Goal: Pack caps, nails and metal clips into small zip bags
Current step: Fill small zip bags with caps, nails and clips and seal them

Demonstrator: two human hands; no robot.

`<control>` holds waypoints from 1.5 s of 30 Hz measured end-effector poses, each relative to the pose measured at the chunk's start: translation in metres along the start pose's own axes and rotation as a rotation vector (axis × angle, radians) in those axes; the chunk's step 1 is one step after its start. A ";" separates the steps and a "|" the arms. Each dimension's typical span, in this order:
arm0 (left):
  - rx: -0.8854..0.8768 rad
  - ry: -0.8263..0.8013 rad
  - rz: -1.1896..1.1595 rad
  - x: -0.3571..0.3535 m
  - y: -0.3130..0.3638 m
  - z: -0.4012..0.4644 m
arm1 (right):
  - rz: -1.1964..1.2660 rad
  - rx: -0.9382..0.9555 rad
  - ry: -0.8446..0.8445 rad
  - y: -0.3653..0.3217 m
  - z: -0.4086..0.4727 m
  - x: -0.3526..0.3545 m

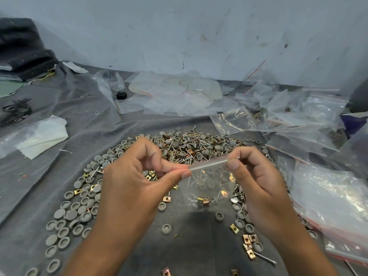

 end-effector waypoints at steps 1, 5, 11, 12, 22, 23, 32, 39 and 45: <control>0.018 0.002 0.008 0.001 -0.002 0.000 | -0.030 -0.004 -0.021 0.000 0.000 0.001; 0.093 -0.013 0.036 0.001 -0.009 0.003 | -0.119 -0.046 0.033 0.004 0.019 0.021; 0.133 0.133 0.037 0.017 -0.017 0.008 | -0.455 -0.018 0.405 0.013 0.115 0.117; 0.149 0.159 0.019 0.020 -0.018 0.008 | -0.505 0.003 0.460 0.012 0.131 0.136; 0.204 0.162 0.022 0.020 -0.016 0.009 | -1.042 -0.385 0.056 0.107 0.132 0.190; 0.206 0.150 0.029 0.017 -0.016 0.007 | -1.019 -0.409 0.046 0.107 0.113 0.189; 0.202 0.067 0.065 -0.002 -0.013 0.000 | -1.148 -0.593 -0.534 0.104 -0.083 0.186; 0.186 0.021 0.082 -0.011 -0.010 -0.005 | -0.985 -0.523 -0.059 0.079 -0.071 0.201; 0.219 -0.148 0.113 -0.024 -0.012 -0.009 | -0.691 -0.483 0.138 0.040 -0.043 0.183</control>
Point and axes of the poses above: each hand's wrist, its own z-axis towards the middle knuckle, its own x-axis out of the back of the hand, y = z × x, the point moved 4 cm from there along z, towards the middle knuckle, and after that the axes turned 14 degrees about -z, right-handed, at the moved point
